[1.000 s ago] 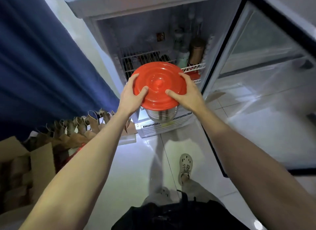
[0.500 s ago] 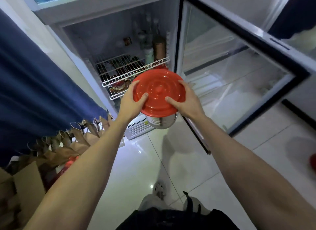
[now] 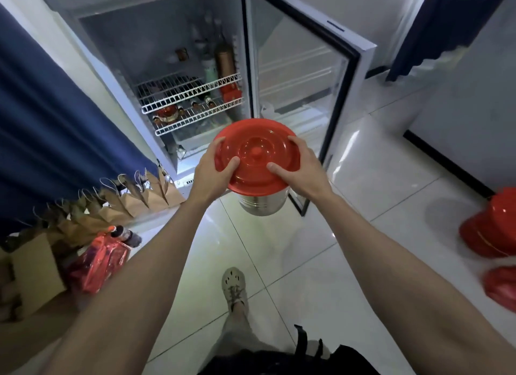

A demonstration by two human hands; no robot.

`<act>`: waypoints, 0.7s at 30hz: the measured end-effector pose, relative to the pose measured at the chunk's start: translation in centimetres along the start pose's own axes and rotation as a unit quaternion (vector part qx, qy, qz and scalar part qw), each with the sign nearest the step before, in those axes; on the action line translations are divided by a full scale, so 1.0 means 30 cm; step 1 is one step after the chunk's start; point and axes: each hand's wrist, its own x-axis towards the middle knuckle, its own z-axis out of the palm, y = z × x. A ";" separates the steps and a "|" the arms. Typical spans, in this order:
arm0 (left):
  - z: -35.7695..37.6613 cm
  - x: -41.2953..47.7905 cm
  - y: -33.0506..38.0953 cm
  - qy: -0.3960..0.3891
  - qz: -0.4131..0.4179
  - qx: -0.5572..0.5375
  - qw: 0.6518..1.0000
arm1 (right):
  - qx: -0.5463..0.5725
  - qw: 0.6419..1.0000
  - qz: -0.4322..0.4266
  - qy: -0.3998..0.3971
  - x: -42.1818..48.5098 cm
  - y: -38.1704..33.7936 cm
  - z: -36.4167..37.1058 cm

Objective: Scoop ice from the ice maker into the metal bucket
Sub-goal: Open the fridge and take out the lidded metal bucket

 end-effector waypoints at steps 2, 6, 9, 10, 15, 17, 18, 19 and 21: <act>0.027 -0.065 0.037 -0.006 -0.001 0.003 1.000 | 0.000 1.000 0.008 0.002 -0.082 0.023 -0.046; 0.087 -0.144 0.107 -0.028 0.011 -0.016 0.999 | 0.005 0.999 0.019 0.029 -0.214 0.062 -0.138; 0.138 -0.176 0.173 -0.044 0.039 -0.015 0.998 | 0.002 0.998 0.032 0.057 -0.290 0.087 -0.214; 0.157 -0.179 0.195 -0.050 0.048 -0.013 0.997 | 0.000 0.997 0.038 0.069 -0.311 0.095 -0.237; 0.273 -0.195 0.309 -0.099 0.090 -0.022 0.991 | -0.009 0.988 0.078 0.135 -0.426 0.147 -0.352; 0.312 -0.212 0.351 -0.117 0.109 -0.034 0.987 | -0.012 0.983 0.089 0.157 -0.473 0.161 -0.392; 0.325 -0.219 0.368 -0.123 0.120 -0.032 0.985 | -0.014 0.981 0.093 0.168 -0.493 0.164 -0.406; 0.340 -0.228 0.387 -0.133 0.132 -0.029 0.982 | -0.016 0.978 0.101 0.180 -0.521 0.170 -0.422; 0.360 -0.228 0.411 -0.147 0.143 -0.027 0.978 | -0.018 0.975 0.112 0.189 -0.548 0.175 -0.440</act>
